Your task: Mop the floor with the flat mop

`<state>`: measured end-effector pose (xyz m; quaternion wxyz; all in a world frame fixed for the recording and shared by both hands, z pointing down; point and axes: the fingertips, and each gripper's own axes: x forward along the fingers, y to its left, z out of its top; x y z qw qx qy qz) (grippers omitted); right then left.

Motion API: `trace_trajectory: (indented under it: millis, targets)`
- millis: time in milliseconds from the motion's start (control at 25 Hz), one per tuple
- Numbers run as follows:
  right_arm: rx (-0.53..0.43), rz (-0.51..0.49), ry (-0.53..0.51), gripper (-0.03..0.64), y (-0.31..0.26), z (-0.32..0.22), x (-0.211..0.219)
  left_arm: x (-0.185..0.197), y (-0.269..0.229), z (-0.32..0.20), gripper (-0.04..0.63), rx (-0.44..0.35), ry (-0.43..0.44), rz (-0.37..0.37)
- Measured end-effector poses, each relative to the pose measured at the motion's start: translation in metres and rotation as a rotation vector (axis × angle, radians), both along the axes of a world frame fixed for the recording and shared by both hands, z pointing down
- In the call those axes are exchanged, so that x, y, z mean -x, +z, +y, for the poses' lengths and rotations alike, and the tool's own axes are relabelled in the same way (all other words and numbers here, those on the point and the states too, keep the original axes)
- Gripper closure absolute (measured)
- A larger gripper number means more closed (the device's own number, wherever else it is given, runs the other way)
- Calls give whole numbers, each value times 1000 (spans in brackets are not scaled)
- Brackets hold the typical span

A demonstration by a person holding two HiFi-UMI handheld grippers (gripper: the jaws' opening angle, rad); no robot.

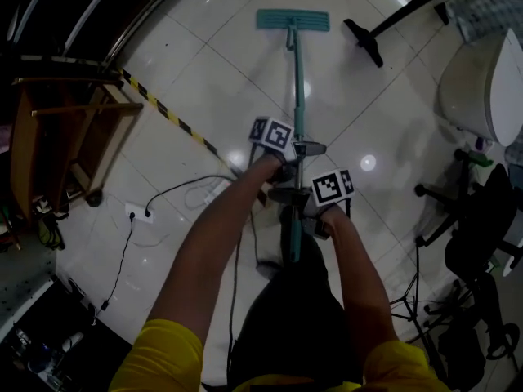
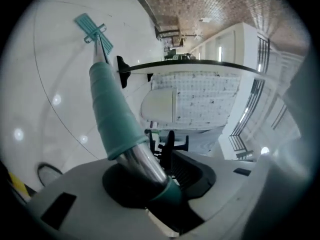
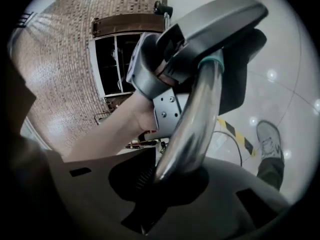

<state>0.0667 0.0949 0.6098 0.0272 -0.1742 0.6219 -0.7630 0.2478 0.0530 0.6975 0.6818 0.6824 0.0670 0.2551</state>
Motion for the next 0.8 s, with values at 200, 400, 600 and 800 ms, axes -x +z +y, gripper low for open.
trace_trajectory:
  millis: [200,400,600,800]
  targets:
    - [47,-79,-28,541,-58,107,36,36,-50,113,423,90,-23,32]
    - [129,-160,6,532,-127,205,73,72,-117,232,425,273,-36,39]
    - [144,-113,-36,543,-96,207,56,52,-94,219,448,217,-52,105]
    - [34,-58,-15,549,-28,93,-10,-22,-48,99,457,151,-59,208]
